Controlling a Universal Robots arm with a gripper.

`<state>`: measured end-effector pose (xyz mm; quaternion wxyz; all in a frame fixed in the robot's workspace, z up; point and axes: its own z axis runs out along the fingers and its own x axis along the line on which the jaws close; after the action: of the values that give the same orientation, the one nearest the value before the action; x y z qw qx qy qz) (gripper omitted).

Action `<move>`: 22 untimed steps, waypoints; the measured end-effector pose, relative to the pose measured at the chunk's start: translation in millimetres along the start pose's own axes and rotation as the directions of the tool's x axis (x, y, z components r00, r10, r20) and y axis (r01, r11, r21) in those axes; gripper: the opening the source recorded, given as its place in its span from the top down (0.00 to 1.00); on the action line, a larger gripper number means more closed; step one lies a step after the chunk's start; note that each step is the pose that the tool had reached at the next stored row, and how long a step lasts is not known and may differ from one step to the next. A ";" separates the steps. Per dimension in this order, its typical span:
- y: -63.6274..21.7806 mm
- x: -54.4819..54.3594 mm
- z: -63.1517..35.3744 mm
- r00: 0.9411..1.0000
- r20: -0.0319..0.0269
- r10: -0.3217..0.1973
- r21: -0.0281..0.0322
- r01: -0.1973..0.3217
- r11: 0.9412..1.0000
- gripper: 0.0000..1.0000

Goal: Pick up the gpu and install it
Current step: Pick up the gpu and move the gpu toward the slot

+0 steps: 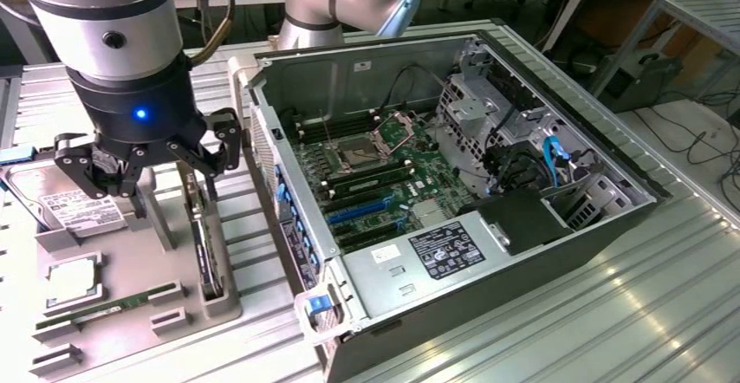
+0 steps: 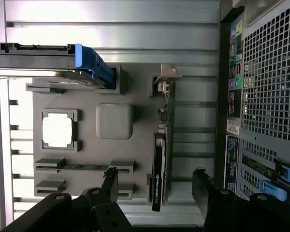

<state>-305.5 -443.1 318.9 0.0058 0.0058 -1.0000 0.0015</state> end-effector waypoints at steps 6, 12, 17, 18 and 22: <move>-0.5 0.0 2.6 1.000 -0.003 0.000 0.000 0.000 1.000 0.28; -0.5 0.0 2.8 1.000 -0.003 0.000 0.000 0.000 1.000 0.28; -1.4 0.0 7.3 1.000 -0.002 0.000 0.000 0.000 1.000 0.28; -1.5 0.0 8.6 1.000 -0.003 0.000 0.000 0.000 1.000 0.28; -1.6 -0.1 12.0 1.000 -0.003 0.000 0.000 0.000 1.000 0.28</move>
<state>-305.6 -444.7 307.0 0.0071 0.0058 -1.0000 0.0015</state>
